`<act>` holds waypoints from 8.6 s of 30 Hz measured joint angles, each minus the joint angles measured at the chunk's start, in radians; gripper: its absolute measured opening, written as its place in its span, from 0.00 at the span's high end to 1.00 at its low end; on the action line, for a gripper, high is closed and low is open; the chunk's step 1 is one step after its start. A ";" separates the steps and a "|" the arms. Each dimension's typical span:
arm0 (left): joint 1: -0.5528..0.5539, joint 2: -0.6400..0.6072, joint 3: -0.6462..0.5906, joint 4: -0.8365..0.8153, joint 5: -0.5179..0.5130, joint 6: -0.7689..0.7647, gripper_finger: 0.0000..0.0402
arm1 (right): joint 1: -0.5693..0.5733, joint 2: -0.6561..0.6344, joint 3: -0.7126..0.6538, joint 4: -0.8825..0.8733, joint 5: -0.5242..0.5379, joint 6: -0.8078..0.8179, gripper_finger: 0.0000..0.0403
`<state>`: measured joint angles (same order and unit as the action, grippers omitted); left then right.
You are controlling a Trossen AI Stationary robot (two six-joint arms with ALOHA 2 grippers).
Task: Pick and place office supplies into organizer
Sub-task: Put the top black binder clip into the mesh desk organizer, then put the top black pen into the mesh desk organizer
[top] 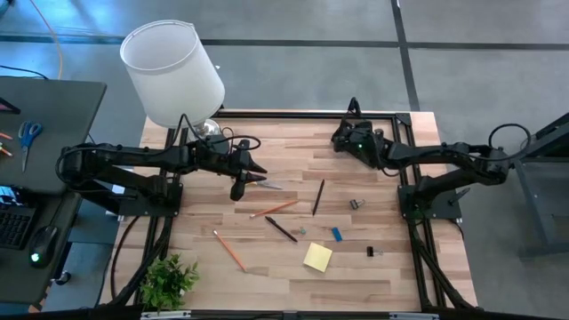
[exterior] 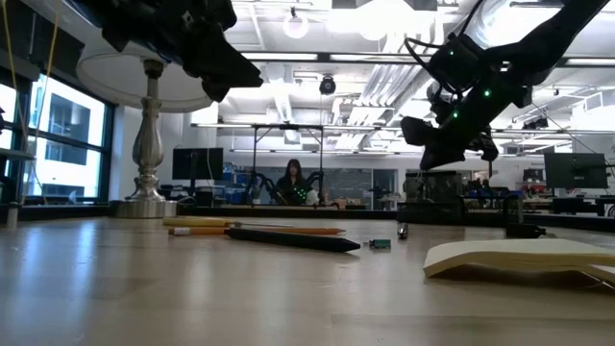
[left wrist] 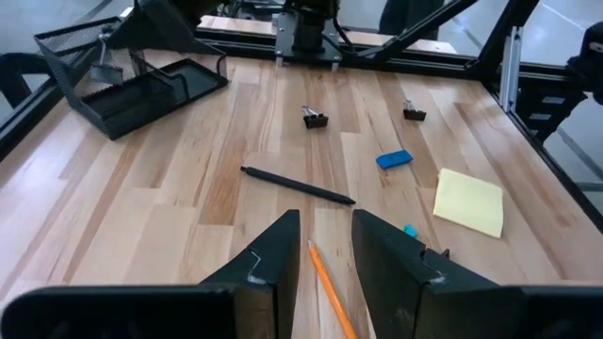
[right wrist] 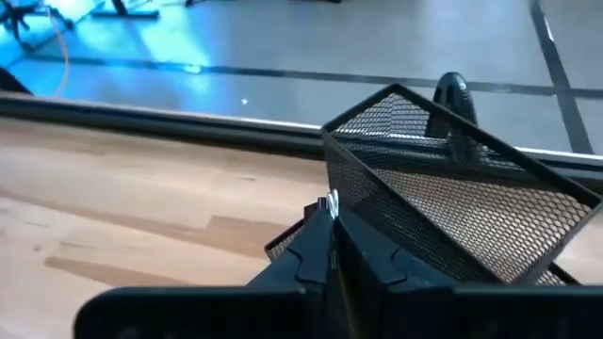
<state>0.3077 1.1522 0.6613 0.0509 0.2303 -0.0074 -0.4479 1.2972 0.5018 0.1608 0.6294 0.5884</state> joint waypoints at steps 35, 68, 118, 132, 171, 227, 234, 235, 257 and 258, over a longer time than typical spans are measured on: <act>0.000 -0.176 0.000 -0.036 0.046 0.127 0.78 | 0.172 -0.002 0.000 -0.247 0.142 0.224 0.60; 0.000 -0.131 0.000 -0.278 -0.100 0.019 0.78 | 0.488 -0.079 0.000 -0.019 -0.366 -0.370 0.72; 0.000 -0.115 0.093 -0.338 -0.147 0.108 0.78 | 0.696 0.586 0.637 -0.783 0.015 0.950 0.72; 0.000 -0.186 0.093 -0.323 -0.058 0.142 0.78 | 0.736 0.673 0.663 -0.869 -0.009 1.118 0.72; 0.000 -0.196 0.093 -0.463 -0.058 0.107 0.78 | 0.737 0.715 0.663 -0.991 0.015 0.871 0.95; 0.000 -0.195 0.093 -0.471 -0.066 0.116 0.78 | 0.919 0.717 0.389 -0.573 0.368 0.969 0.94; 0.000 -0.195 0.093 -0.474 -0.066 0.116 0.78 | 0.921 0.690 0.471 -0.776 0.492 1.020 0.96; 0.000 -0.195 0.093 -0.473 -0.066 0.116 0.78 | 0.920 0.680 0.483 -0.814 0.529 1.036 0.96; 0.000 -0.119 -0.181 0.565 0.292 -0.111 0.78 | 1.074 0.300 0.517 -1.183 0.938 1.053 0.96; 0.000 -0.096 -0.200 0.641 0.290 -0.145 0.78 | 1.077 0.294 0.517 -1.182 0.939 1.051 0.96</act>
<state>0.3073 1.0566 0.4613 0.6920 0.5206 -0.1523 0.6289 1.5915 1.0191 -1.0214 1.5687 1.6395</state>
